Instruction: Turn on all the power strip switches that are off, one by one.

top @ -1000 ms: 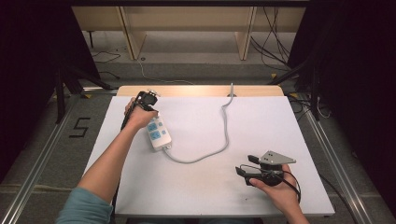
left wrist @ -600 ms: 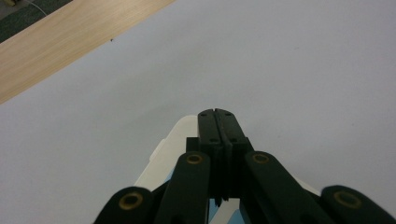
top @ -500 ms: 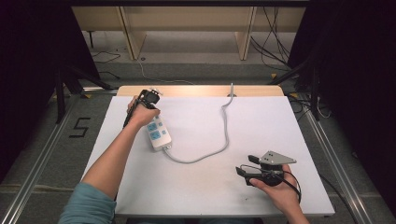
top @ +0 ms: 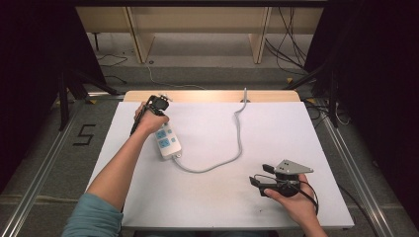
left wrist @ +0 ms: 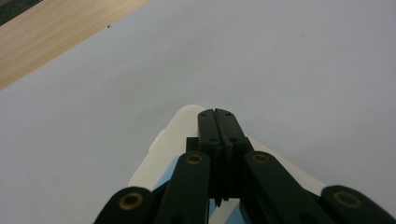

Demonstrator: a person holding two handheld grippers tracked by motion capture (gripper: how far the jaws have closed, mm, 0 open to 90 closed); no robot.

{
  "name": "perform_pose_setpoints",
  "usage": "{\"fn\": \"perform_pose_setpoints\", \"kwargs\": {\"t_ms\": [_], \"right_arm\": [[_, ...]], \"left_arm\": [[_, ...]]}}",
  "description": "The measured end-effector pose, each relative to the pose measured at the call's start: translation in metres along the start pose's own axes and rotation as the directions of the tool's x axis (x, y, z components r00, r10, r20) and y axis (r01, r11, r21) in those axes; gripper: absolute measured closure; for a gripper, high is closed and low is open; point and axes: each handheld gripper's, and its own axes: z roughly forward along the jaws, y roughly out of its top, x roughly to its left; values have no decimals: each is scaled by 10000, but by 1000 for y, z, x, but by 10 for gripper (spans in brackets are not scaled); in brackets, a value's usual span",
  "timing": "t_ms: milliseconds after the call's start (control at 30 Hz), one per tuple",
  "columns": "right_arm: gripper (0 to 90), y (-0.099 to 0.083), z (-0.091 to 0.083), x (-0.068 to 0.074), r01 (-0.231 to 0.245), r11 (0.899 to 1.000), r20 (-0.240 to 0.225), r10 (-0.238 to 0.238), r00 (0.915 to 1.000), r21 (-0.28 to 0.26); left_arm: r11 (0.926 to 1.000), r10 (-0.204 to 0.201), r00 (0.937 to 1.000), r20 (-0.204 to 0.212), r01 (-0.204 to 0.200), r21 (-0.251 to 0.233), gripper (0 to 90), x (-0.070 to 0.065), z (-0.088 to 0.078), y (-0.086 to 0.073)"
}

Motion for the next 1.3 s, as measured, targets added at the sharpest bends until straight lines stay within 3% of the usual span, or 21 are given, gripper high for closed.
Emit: {"fn": "perform_pose_setpoints", "kwargs": {"t_ms": [667,1300], "right_arm": [[304,0,0,0,16,10000,-10,-16,10000,29],[304,0,0,0,17,10000,-20,-17,10000,28]], "left_arm": [[9994,-81,9999,116,77,342,897,-1,1,5],[9980,12,9999,-106,-6,638,897,-1,1,7]]}}
